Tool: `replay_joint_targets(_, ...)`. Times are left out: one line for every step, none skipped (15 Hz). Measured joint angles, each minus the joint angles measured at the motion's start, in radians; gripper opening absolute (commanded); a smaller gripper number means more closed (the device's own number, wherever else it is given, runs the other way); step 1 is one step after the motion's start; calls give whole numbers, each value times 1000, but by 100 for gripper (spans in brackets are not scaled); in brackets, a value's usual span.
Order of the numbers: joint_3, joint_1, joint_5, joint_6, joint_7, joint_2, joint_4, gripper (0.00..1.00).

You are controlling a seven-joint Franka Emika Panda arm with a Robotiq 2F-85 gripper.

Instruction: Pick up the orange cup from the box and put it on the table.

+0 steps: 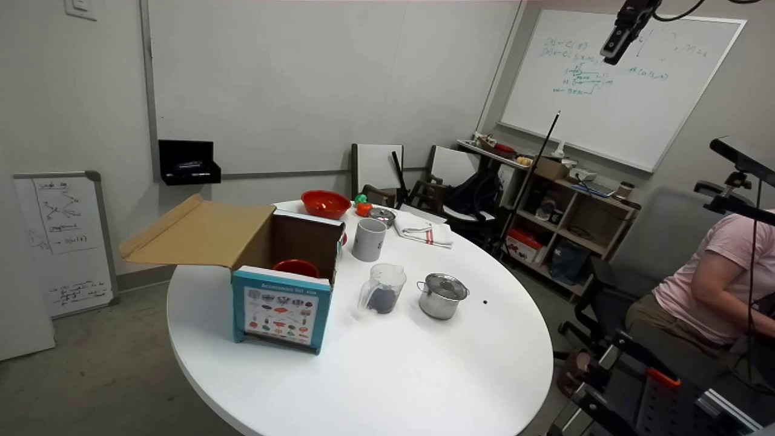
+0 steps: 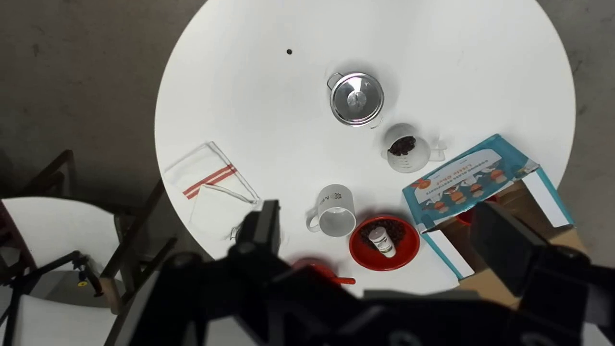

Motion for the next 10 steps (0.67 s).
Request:
replay_joint_targets(0,1,2,23,0,21,7,100)
replay_joint_targets(3,4,5,47,1,43,15,100)
replay_joint_targets(9,8,7,65,2,66,27,100)
replay_joint_targets(17,12,9,83,4,93,41,100)
replay_joint_targets(23,17,11,97,4,123,58,100)
replay_joint_targets(30,23,17,109,4,157,79,100)
replay_joint_targets(38,29,26,116,4,195,103,100)
replay_joint_targets(47,36,36,121,4,235,130,100)
replay_joint_targets(59,44,48,122,4,276,158,100)
replay_joint_targets(75,52,57,122,4,320,186,100)
